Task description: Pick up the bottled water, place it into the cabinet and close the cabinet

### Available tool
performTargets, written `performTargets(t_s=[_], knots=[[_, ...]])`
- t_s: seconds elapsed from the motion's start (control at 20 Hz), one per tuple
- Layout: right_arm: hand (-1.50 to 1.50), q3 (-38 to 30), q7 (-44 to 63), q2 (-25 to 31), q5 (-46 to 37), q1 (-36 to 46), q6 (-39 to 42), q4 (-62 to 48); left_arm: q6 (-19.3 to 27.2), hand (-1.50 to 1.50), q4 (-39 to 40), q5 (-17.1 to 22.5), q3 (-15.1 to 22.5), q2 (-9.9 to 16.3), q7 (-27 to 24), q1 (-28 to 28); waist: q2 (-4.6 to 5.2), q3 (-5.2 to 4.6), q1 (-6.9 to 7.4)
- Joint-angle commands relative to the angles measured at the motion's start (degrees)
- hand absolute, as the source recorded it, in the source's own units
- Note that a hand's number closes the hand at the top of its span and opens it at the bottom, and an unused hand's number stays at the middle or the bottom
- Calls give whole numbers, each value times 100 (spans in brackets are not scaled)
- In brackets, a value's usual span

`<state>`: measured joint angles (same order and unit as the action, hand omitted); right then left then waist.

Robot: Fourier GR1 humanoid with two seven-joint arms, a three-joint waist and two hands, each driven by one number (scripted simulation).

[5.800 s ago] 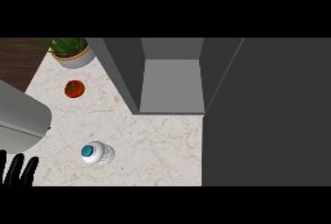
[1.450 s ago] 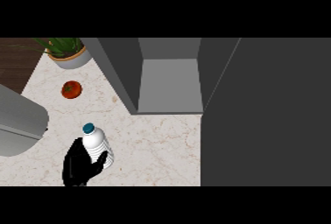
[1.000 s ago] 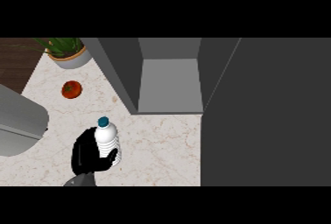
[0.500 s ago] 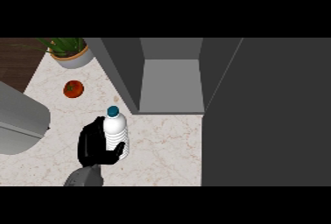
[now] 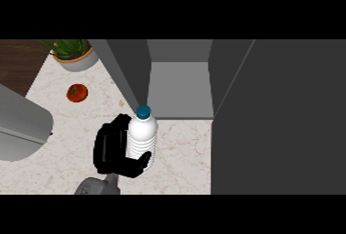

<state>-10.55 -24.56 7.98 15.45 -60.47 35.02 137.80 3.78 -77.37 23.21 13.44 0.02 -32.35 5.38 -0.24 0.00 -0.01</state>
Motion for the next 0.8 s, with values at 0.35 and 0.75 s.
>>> performTargets(t_s=[0.35,0.75], knots=[[-150,-12,404,-34,504,-39,37,649,2645,150,-1742,-218,1985,-2,1605,631,1,-1,-82],[-150,-86,442,-13,452,353,51,456,4215,150,-728,-68,2095,-2,1978,2681,32,-1,-189]])
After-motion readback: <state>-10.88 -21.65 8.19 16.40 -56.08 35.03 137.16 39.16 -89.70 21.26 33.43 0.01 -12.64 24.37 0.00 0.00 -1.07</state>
